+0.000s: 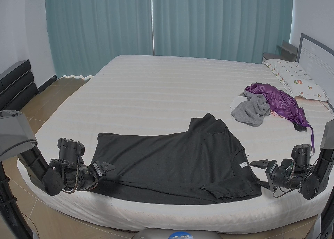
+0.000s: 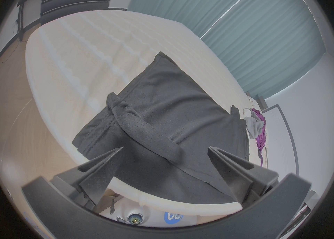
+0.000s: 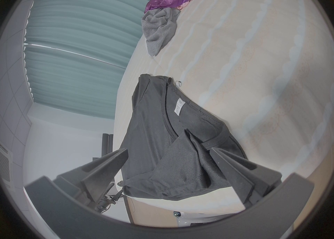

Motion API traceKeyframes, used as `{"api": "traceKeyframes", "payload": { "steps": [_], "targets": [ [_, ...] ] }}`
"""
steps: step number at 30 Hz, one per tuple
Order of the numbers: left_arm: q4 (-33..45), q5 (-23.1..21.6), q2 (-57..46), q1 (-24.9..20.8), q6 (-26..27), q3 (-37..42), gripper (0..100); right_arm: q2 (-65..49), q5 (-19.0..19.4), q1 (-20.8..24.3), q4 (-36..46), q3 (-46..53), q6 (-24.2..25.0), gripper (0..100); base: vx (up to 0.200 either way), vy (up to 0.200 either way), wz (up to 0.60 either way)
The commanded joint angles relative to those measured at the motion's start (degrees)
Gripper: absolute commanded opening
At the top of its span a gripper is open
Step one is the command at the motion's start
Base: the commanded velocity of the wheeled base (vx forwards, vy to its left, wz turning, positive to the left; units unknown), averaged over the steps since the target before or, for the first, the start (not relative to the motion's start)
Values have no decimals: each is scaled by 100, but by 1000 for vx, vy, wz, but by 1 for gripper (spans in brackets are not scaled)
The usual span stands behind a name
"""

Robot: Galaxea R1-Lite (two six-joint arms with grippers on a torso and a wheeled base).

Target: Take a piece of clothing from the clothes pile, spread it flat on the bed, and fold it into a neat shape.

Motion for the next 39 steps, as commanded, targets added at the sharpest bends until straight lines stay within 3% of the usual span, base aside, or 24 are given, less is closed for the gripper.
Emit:
{"api": "traceKeyframes", "payload": {
  "steps": [1, 9, 15, 27, 35, 39],
  "targets": [
    [-11, 12, 605, -37, -9, -325, 100, 16, 3, 19, -2, 1, 0, 100, 0, 0, 0],
    [24, 56, 939, 25, -97, -985, 100, 95, -15, 45, -11, -8, -53, 100, 0, 0, 0],
    [-46, 337, 1114, 69, -914, -1503, 100, 139, -15, 45, -63, -17, -62, 100, 0, 0, 0],
    [-1259, 583, 1255, 315, -1494, -1468, 100, 596, -15, 45, -1206, 335, -88, 100, 0, 0, 0],
    [-1417, 355, 842, 535, -1476, -958, 100, 666, -24, 45, -1355, 388, -88, 100, 0, 0, 0],
    [-1391, -23, 745, 798, -932, -809, 100, 675, -24, 45, -1355, 388, -88, 100, 0, 0, 0]
  ]
}}
